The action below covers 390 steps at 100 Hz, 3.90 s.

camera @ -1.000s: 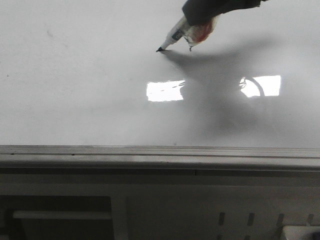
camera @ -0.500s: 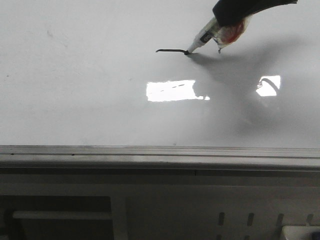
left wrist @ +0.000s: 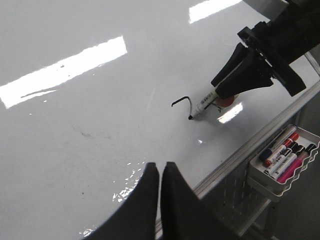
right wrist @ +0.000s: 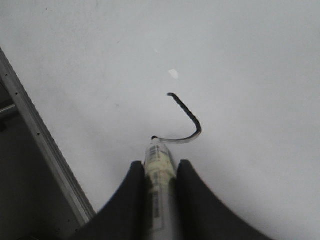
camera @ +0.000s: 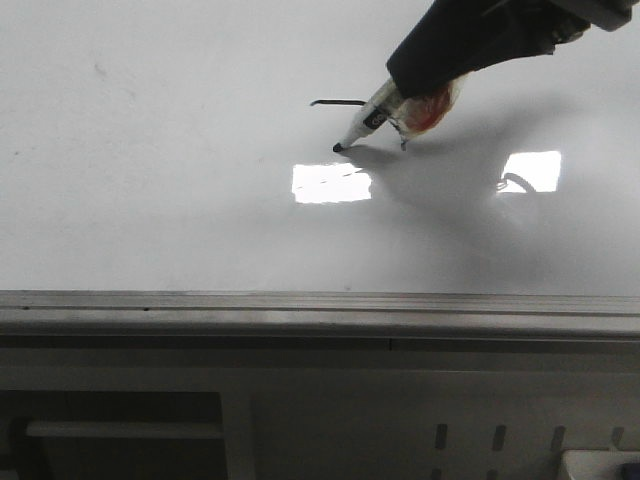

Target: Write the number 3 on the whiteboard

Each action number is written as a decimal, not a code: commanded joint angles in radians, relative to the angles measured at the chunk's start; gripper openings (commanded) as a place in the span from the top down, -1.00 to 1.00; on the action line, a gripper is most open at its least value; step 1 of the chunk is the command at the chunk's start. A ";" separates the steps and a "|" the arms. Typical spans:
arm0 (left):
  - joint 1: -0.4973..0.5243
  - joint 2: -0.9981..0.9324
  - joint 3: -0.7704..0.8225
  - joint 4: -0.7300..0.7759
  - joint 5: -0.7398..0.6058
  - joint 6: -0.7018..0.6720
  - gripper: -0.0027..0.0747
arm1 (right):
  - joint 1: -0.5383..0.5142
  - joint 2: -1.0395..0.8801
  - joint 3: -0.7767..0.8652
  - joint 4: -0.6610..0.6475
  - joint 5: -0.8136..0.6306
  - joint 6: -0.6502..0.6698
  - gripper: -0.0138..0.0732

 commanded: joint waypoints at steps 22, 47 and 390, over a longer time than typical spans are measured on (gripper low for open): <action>0.000 0.008 -0.026 -0.023 -0.084 -0.010 0.98 | -0.113 -0.084 -0.008 -0.060 0.007 0.000 0.82; 0.000 0.008 -0.026 -0.023 -0.084 -0.010 0.98 | -0.117 -0.098 0.040 -0.060 0.062 0.070 0.82; -0.221 0.650 -0.345 -0.668 0.229 0.591 0.98 | 0.447 -0.287 -0.277 -0.141 0.295 0.100 -0.16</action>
